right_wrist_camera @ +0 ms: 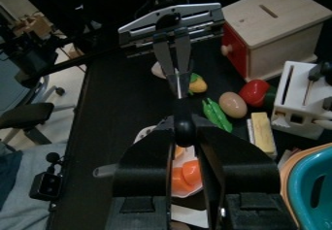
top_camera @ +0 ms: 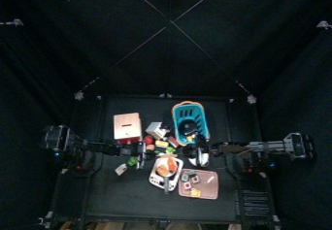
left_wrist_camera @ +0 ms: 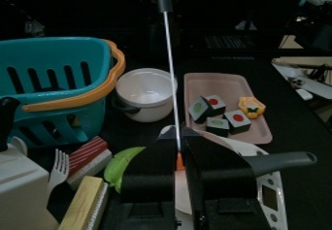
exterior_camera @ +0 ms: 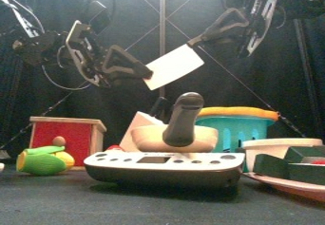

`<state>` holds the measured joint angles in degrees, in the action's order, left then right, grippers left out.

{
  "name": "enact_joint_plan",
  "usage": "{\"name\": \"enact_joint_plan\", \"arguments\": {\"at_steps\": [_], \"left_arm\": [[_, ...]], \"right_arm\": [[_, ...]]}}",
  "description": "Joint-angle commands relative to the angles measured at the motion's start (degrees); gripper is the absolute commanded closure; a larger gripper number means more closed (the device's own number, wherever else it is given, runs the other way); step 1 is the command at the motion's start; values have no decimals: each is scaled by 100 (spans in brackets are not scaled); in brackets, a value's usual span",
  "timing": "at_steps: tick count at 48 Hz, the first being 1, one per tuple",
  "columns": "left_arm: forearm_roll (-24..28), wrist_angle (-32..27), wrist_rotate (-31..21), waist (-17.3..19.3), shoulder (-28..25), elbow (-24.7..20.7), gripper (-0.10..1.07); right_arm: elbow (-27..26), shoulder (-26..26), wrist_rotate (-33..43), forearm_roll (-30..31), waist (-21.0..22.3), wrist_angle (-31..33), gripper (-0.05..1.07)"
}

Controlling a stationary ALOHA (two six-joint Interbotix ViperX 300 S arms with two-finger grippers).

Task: Cut carrot

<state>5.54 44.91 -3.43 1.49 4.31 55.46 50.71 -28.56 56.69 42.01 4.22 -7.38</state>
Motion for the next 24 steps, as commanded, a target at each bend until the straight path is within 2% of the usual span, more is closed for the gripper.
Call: {"name": "enact_joint_plan", "arguments": {"at_steps": [1, 5, 24], "left_arm": [[-9, 114, 9, 26, 70, -70, 59], [0, 123, 9, 18, 62, -44, 59], [26, 114, 9, -132, -281, 0, 59]], "right_arm": [[-9, 70, 9, -141, -35, -18, 52], [-9, 176, 9, -281, -44, 0, 52], [237, 633, 0, -431, -624, 466, 52]]}}
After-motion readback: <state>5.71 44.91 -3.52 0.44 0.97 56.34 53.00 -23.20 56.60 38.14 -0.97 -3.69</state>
